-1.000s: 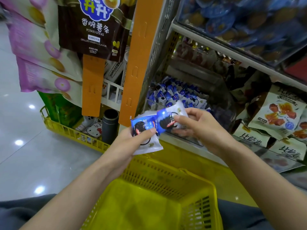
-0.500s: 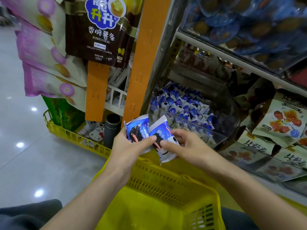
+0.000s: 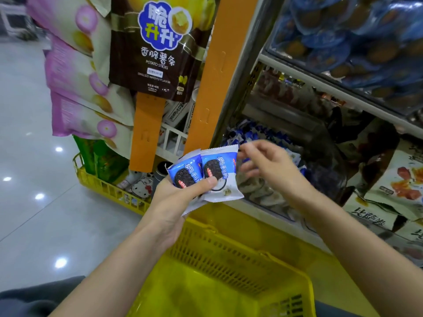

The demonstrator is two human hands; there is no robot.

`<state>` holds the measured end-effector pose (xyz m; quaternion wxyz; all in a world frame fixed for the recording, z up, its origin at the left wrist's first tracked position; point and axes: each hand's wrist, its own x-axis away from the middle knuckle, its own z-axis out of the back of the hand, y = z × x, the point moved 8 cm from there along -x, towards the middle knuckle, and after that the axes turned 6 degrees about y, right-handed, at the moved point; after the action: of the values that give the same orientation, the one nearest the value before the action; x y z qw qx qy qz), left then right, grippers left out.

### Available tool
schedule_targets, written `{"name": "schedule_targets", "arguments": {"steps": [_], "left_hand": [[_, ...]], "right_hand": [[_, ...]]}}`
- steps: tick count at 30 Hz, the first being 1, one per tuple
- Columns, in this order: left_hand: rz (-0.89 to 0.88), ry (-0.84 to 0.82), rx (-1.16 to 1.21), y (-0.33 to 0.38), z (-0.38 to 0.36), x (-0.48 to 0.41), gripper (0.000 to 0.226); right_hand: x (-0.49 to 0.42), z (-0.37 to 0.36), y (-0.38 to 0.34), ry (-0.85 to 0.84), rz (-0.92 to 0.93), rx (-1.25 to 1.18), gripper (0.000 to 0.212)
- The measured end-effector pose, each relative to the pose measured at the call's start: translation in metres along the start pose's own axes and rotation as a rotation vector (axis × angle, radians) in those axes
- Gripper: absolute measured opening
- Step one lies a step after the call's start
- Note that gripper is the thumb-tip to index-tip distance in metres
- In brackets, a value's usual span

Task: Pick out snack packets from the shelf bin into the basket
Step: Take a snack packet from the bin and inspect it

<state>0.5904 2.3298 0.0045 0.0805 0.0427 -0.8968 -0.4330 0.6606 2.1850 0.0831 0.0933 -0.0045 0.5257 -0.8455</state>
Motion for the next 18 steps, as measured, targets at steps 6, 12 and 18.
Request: {"name": "schedule_targets", "arguments": {"steps": [6,12,18], "left_hand": [[-0.048,0.089,0.004,0.010,0.010,-0.005,0.067],[-0.087,0.093,0.013,0.021,0.015,-0.009,0.073],[-0.089,0.088,0.029,0.024,0.015,-0.010,0.077]], "right_hand": [[-0.087,-0.006,0.028,0.044,-0.028,0.370,0.021],[-0.109,-0.026,0.046,-0.049,-0.140,0.448,0.023],[-0.099,-0.016,0.040,-0.174,-0.029,0.424,0.025]]}}
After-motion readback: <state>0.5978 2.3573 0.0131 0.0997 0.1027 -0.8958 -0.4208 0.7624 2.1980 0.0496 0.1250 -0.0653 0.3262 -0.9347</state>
